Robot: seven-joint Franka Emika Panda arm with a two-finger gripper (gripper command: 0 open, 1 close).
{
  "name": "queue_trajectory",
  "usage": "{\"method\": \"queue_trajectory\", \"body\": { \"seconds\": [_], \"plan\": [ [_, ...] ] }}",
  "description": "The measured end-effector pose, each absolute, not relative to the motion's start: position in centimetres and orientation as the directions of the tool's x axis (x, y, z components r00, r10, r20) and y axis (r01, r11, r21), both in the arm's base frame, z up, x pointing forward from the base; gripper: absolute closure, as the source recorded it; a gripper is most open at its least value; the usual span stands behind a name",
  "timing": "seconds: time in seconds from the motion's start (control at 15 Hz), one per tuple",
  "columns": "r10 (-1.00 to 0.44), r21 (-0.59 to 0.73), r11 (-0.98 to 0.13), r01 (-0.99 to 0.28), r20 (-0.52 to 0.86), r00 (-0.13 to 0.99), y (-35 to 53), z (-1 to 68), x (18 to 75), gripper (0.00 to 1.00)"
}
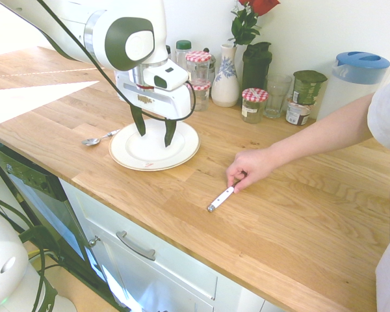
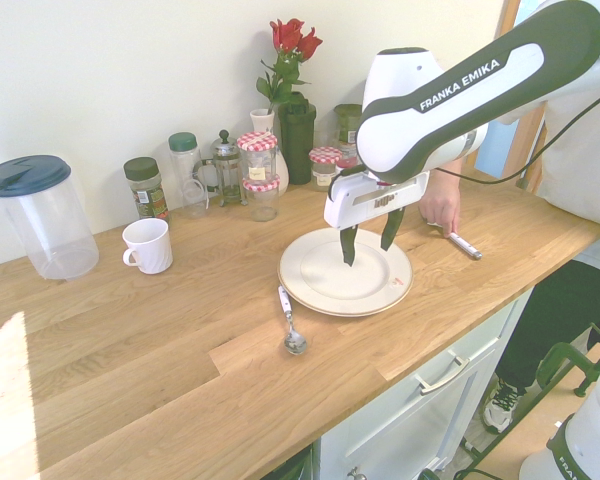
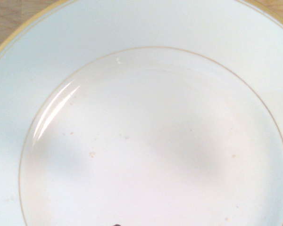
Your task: Put the fork into the plate
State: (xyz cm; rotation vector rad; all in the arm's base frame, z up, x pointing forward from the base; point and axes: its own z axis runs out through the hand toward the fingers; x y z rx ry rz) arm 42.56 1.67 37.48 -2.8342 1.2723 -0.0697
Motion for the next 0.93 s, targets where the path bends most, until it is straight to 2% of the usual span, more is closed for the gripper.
{"method": "queue_trajectory", "body": {
  "seconds": [0.27,0.93],
  "plan": [
    [-0.742,-0.027,-0.669,-0.742,0.060,0.667,0.7,37.6,42.8,0.00],
    [-0.847,-0.025,-0.515,-0.857,0.163,0.505,-8.9,39.8,43.0,0.00]
  ]
}}
